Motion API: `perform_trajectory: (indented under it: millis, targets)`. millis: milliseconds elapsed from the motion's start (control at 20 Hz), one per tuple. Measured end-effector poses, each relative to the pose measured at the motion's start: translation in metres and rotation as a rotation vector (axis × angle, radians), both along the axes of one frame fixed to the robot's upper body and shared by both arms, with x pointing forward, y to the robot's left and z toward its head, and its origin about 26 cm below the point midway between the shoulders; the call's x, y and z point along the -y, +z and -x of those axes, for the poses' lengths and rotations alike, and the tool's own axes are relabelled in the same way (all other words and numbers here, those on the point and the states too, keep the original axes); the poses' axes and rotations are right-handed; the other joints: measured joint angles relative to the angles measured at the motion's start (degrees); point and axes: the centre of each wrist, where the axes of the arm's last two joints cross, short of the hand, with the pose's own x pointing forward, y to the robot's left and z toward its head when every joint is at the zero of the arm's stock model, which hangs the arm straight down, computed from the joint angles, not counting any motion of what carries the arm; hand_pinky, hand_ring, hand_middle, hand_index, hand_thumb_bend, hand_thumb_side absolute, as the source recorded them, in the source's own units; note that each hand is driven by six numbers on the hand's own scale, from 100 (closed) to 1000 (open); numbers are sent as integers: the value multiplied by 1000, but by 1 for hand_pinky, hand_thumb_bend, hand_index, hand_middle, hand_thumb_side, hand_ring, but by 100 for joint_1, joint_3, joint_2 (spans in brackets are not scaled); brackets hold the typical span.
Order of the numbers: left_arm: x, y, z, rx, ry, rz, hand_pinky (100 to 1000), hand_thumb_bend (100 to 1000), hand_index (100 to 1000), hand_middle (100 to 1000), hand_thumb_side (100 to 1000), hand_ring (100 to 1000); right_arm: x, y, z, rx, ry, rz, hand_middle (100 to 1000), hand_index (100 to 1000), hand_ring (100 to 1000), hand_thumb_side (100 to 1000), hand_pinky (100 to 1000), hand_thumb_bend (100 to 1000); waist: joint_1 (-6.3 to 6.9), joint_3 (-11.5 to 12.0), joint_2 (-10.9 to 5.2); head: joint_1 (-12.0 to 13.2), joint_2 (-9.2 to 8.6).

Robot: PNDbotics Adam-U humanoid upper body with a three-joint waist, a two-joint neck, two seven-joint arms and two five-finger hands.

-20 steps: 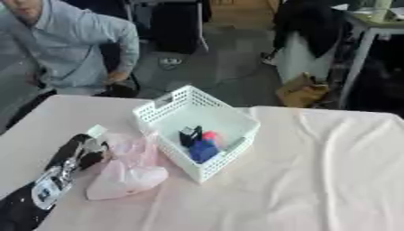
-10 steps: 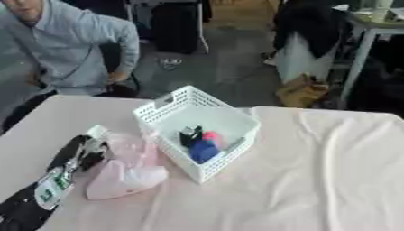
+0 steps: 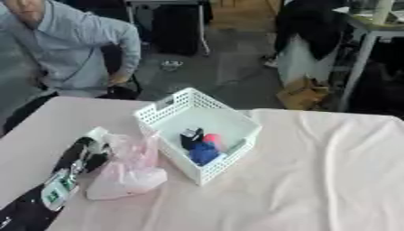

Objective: Pick up objects on the table and place them in the box.

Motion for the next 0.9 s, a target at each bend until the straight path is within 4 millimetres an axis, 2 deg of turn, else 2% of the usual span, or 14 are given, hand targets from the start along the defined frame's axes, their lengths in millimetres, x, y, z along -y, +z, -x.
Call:
perform_trajectory:
  millis: [900]
  targets:
    - [14, 0, -10, 52, 51, 47, 1000, 283, 1000, 1000, 862, 1000, 0, 0, 0, -7, 4, 9, 735, 699, 842, 965, 801, 100, 0, -2, 4, 54, -69]
